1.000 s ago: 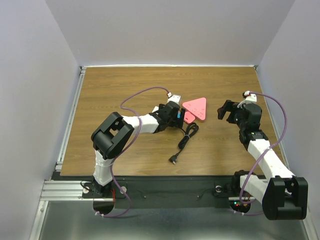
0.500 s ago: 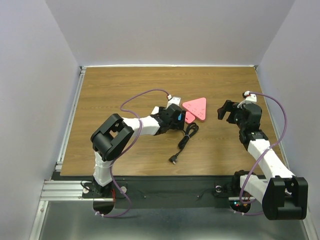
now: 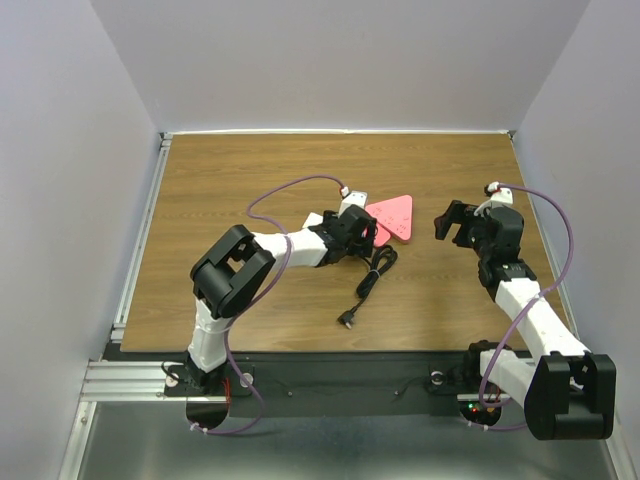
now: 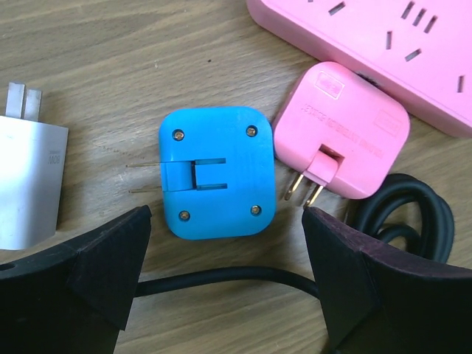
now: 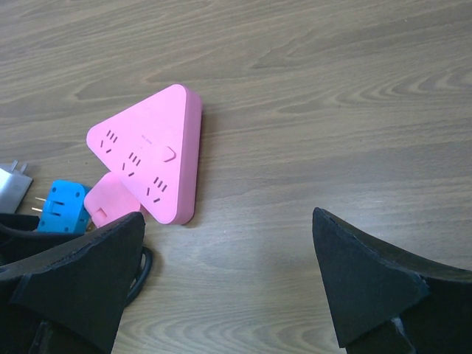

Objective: Insert the plug

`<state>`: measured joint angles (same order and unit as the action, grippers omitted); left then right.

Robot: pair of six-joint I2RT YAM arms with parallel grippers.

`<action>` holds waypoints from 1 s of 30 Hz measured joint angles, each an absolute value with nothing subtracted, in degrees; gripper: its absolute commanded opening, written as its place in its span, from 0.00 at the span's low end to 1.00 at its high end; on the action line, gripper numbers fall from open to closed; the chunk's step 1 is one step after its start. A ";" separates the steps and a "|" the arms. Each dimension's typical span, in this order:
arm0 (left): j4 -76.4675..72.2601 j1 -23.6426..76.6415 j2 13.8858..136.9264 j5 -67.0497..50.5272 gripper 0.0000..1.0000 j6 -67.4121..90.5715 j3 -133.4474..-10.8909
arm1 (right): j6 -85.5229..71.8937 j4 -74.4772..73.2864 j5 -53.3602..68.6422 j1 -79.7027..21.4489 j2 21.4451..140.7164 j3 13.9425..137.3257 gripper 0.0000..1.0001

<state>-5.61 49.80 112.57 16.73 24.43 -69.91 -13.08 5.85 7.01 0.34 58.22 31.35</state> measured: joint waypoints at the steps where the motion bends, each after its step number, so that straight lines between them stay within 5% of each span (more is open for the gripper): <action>1: -5.32 49.80 112.84 16.88 0.93 24.36 -70.11 | -13.08 5.82 7.05 0.34 58.22 31.35 1.00; 6: -4.95 49.82 113.93 17.72 0.89 24.05 -71.11 | -13.08 5.54 7.38 0.34 58.22 31.35 1.00; 10: -4.91 49.80 114.41 18.52 0.72 23.51 -71.48 | -13.08 5.52 7.51 0.34 58.22 31.35 1.00; 13: -4.86 49.82 115.04 19.11 0.68 22.90 -72.18 | -13.08 5.52 7.55 0.34 58.22 31.38 1.00; 20: -4.95 49.82 115.70 19.77 0.34 21.02 -73.01 | -13.02 5.52 8.03 0.34 58.22 31.38 1.00; 30: -1.80 49.01 106.65 11.25 0.28 15.70 -68.71 | -12.12 4.95 17.65 0.34 58.46 36.07 1.00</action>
<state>-1.80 49.01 106.65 11.25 15.70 -68.71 -12.12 4.95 17.65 0.34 58.46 36.07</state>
